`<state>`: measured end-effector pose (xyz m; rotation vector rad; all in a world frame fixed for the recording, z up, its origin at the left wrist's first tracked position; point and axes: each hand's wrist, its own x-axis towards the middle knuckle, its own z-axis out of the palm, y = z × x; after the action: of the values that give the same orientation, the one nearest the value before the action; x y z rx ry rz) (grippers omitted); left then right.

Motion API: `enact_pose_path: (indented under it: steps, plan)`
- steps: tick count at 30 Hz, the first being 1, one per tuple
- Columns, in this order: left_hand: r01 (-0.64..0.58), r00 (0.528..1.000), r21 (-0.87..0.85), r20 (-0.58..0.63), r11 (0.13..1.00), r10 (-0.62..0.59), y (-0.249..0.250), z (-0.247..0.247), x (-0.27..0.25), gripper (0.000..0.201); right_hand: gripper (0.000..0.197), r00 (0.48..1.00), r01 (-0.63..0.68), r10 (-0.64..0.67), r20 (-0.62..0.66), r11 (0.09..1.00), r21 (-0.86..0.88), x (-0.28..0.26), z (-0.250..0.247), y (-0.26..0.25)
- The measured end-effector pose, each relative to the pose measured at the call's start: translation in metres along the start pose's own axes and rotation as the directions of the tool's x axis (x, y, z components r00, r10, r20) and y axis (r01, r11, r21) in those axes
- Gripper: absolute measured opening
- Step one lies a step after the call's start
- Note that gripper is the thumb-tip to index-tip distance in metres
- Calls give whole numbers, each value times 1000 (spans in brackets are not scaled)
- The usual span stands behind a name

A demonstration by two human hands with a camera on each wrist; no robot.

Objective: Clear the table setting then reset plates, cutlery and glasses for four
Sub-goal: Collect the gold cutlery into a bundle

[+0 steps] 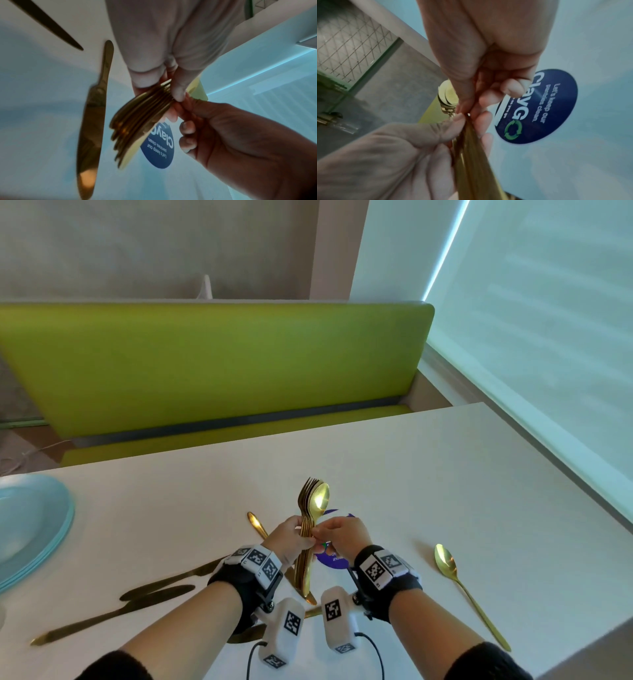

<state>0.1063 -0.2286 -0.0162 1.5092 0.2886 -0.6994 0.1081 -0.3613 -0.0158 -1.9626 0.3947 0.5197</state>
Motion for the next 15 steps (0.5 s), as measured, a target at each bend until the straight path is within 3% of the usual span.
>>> enact_pose_path:
  steps: [4,8,15]
  plan:
    - [-2,1000,66,15,998,1,-4,16,4,26,12,998,37,-41,-50,995,-89,-10,-14,9]
    - [-21,998,92,52,996,16,-4,39,8,24,15,982,41,-64,-177,991,-130,-17,-28,21]
    - [-17,997,94,79,995,10,-9,73,19,24,17,973,-33,12,-230,995,-90,-32,-71,41]
